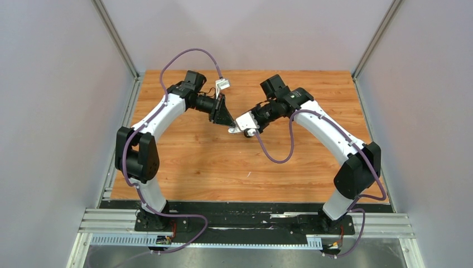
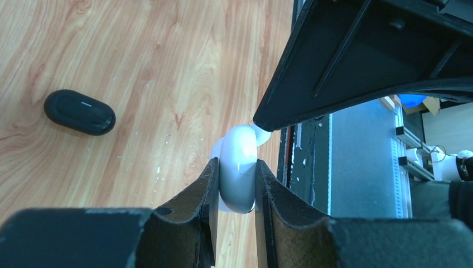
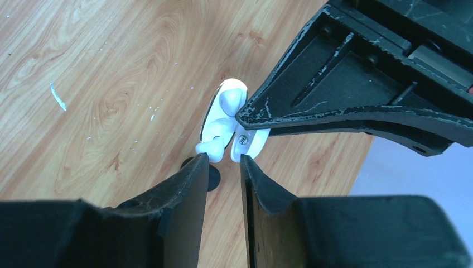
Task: Insert the wireless bluetooth earbuds into the charging case
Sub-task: Adjust the earbud with the charging case.
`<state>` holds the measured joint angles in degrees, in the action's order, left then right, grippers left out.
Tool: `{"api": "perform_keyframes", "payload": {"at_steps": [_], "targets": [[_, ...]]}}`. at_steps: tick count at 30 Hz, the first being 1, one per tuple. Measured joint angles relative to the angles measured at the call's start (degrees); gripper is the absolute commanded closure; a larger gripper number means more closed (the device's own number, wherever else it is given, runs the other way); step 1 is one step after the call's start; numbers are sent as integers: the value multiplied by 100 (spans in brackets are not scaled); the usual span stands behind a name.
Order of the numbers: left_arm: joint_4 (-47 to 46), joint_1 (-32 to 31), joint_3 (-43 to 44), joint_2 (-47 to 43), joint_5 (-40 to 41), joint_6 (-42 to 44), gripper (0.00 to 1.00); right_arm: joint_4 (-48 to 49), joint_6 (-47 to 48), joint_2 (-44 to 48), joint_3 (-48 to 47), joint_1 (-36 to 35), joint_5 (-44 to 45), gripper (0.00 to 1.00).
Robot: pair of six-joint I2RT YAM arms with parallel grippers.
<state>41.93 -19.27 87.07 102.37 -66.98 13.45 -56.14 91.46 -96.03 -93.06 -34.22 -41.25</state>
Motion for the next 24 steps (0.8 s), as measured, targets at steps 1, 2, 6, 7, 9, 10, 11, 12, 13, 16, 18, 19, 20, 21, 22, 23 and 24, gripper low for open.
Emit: {"api": "perform_keyframes", "payload": {"at_steps": [1, 2, 6, 7, 9, 10, 11, 12, 13, 16, 18, 19, 20, 21, 22, 23, 24], "targets": [[11, -4, 0, 0, 2, 2, 100, -44, 72, -9, 0, -4, 0, 70], [17, -4, 0, 0, 2, 4, 100, -76, 133, -11, 0, -7, 2, 70], [28, -15, 0, 0, -9, 13, 100, -199, 363, -22, 0, -7, 13, 69], [28, -15, 0, 0, -11, 15, 100, -225, 426, -22, 0, -7, 13, 69], [28, -15, 0, 2, -28, 15, 100, -271, 535, -22, 0, -7, 13, 69], [28, -15, 2, 9, -44, 15, 100, -299, 595, -22, 0, -7, 11, 69], [28, -15, 4, 15, -50, 15, 100, -321, 638, -22, 0, -7, 9, 69], [28, -17, 13, 26, -52, 15, 100, -332, 673, -26, -2, -7, 4, 70], [33, -17, 26, 33, -52, 15, 100, -356, 721, -35, -11, -9, 0, 71], [28, -22, 48, 39, -57, 15, 100, -415, 822, -76, -61, -15, -26, 73], [31, -22, 50, 39, -59, 17, 100, -450, 866, -122, -111, -22, -44, 75], [28, -22, 50, 39, -55, 20, 100, -450, 876, -138, -122, -24, -46, 76], [28, -20, 50, 39, -48, 20, 100, -463, 879, -162, -136, -26, -48, 77], [28, -17, 50, 39, -46, 22, 100, -481, 881, -184, -153, -26, -48, 77], [28, -17, 50, 39, -44, 28, 100, -498, 881, -208, -175, -26, -50, 77], [28, -17, 50, 39, -33, 39, 100, -525, 876, -234, -199, -26, -52, 77], [28, -15, 50, 39, -24, 44, 100, -538, 876, -256, -212, -26, -57, 77]]}}
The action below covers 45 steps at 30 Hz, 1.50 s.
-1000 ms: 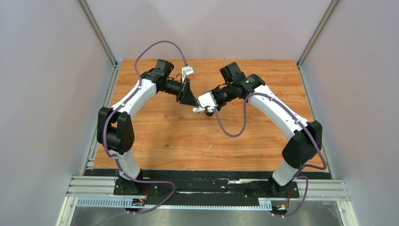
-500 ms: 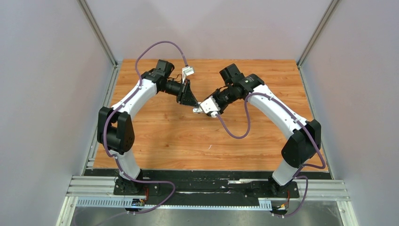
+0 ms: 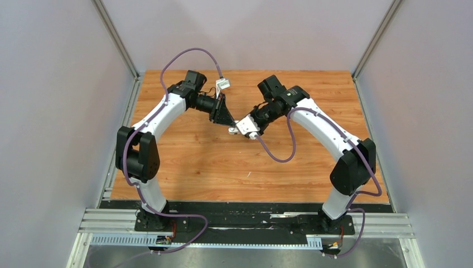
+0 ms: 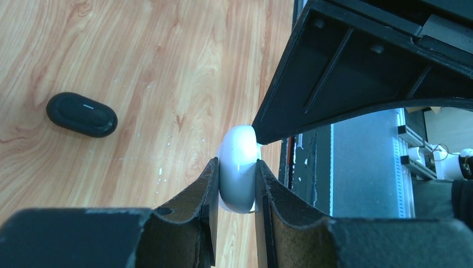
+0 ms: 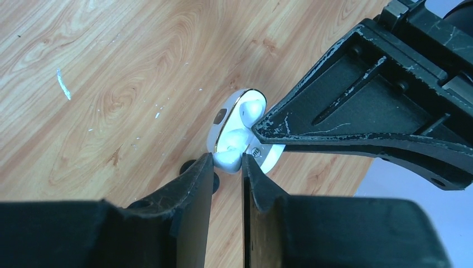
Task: Insert the wireless bluetooth earbuds into the charging case
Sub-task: Adjust the earbud with the charging case.
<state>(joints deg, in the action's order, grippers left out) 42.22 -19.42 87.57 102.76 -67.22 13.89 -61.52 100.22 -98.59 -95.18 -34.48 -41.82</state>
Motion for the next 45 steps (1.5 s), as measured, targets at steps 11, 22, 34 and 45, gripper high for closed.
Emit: {"api": "perform_keyframes", "payload": {"at_steps": [11, 22, 34, 45], "targets": [[87, 2, 146, 24, 177, 212, 100, -422, -721, -437, -715, -7, -13, 90], [-160, -13, 140, 22, 481, -125, 100, -549, -2787, -813, -1379, -72, 396, 97], [-1132, -22, -326, -22, 1115, -1303, 100, -575, -6017, -1554, -2245, -157, 1370, 96], [-1661, -22, -553, -83, 1392, -2107, 100, -525, -7895, -1672, -2433, -310, 2208, 91]]}}
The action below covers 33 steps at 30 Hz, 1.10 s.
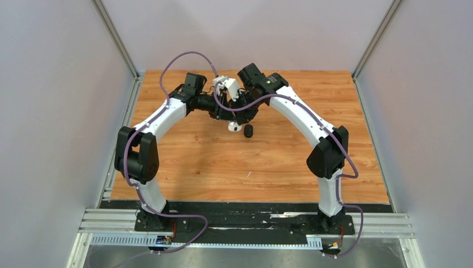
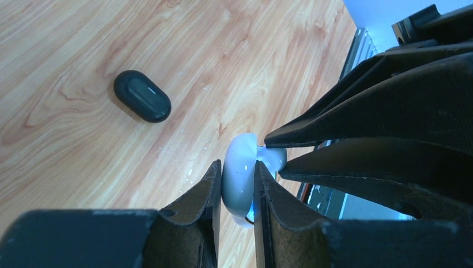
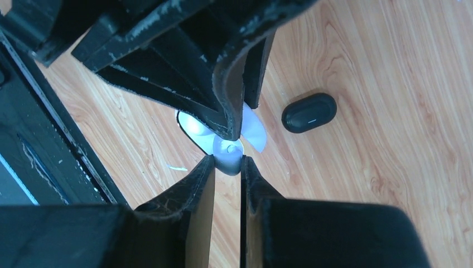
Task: Insert the wireless bluetooth earbuds into the charging case
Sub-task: Adjust the earbud with the charging case, then close the charging case.
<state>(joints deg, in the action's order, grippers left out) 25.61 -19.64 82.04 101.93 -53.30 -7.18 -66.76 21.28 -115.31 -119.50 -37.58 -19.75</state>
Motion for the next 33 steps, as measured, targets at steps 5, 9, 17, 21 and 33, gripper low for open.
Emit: {"api": "perform_keyframes", "payload": {"at_steps": [5, 9, 17, 21, 33], "targets": [[-236, 0, -142, -28, 55, -264, 100, 33, -721, 0, 0, -94, 476, 78], [-535, 0, -295, -114, 131, -448, 100, 35, -1198, -63, -142, -92, 662, 71], [-916, -22, -573, -326, 2, -424, 100, 39, -1609, -188, -737, 4, 748, 68], [-1078, -17, -726, -326, -96, -424, 100, 2, -1532, -184, -715, 103, 629, 63], [-1574, -15, -1034, -358, -647, -33, 100, 363, 872, 1353, 1414, 398, -898, 42]]}}
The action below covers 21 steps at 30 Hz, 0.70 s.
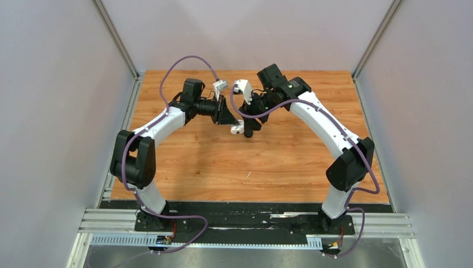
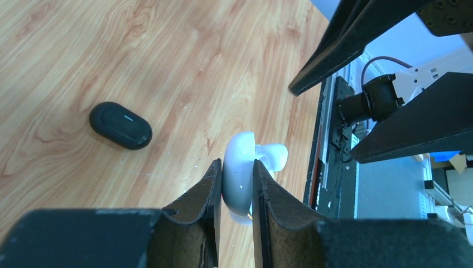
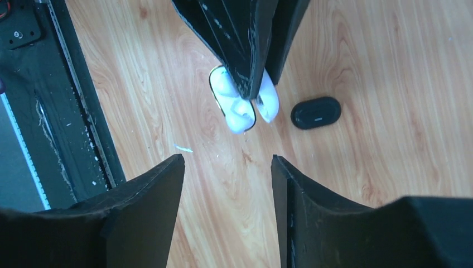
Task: Insert the wireless bluetooth earbuds into the charging case
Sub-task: Close the charging case.
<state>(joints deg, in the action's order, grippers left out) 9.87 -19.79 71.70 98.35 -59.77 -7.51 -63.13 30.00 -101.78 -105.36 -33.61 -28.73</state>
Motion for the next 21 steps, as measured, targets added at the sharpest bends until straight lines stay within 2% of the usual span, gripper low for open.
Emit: {"api": "perform_keyframes", "payload": {"at_steps": [6, 9, 17, 19, 21], "targets": [[-177, 0, -9, -79, -179, 46, 100, 205, 46, -179, -17, -22, -162, 41], [-216, 0, -9, -127, -262, 57, 100, 240, -39, -400, -127, -22, -177, 46], [-210, 20, -9, -190, -295, 247, 100, 258, -391, -704, -315, 7, -221, 77], [-210, 22, -9, -208, -280, 358, 100, 249, -474, -706, -332, 46, -264, 78], [-225, 50, -9, -223, -164, 439, 100, 168, -592, -706, -339, 105, -426, 71]]}}
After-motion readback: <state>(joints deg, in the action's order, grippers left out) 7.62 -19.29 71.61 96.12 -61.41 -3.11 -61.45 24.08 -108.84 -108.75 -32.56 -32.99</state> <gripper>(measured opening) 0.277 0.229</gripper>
